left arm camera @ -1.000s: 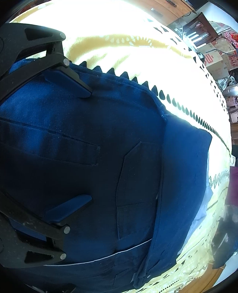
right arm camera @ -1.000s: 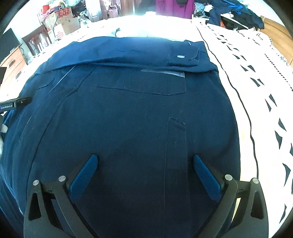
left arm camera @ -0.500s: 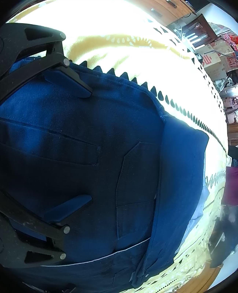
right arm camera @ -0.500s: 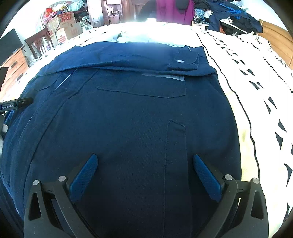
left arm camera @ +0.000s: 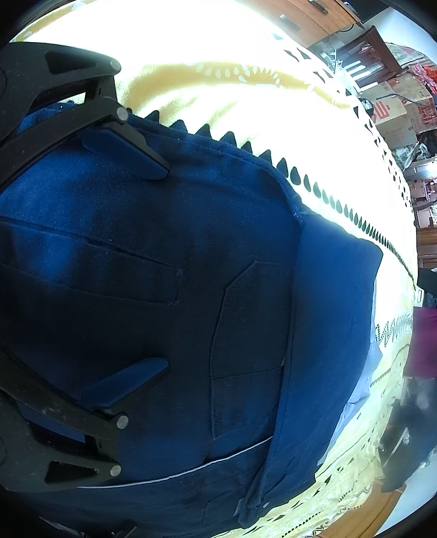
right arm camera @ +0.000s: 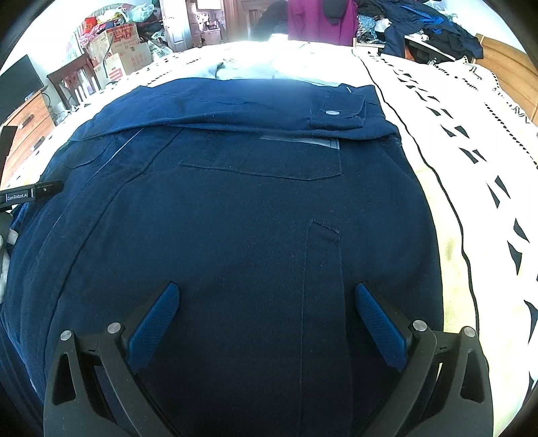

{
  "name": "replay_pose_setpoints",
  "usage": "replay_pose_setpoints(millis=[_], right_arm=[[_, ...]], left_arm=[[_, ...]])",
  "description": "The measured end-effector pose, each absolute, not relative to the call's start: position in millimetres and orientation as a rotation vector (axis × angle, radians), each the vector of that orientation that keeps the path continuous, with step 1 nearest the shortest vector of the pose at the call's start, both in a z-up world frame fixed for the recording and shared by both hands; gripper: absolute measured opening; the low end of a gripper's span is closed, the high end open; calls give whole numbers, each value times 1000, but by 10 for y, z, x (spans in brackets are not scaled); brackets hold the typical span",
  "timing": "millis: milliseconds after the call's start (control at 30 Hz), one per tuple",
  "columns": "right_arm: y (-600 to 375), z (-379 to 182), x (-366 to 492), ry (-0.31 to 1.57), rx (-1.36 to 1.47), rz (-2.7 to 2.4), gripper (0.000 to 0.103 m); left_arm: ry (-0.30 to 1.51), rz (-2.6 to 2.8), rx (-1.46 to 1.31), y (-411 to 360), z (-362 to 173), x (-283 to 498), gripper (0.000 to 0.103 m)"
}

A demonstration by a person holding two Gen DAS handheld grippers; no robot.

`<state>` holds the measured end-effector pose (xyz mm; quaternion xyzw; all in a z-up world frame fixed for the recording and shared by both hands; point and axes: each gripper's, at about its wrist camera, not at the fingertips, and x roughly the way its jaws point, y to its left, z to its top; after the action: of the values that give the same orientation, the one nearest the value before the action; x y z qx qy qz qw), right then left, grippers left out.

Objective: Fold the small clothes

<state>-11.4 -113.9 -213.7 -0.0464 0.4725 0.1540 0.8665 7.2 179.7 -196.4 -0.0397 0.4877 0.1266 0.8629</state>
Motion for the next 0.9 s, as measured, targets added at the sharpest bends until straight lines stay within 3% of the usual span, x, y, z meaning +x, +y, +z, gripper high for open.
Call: replay_pose_setpoints(millis=[900], right_arm=[[-1047,-2117,24,1078,-63,257,103]], left_arm=[[1066,315,-119,1855,-1915,342,103]])
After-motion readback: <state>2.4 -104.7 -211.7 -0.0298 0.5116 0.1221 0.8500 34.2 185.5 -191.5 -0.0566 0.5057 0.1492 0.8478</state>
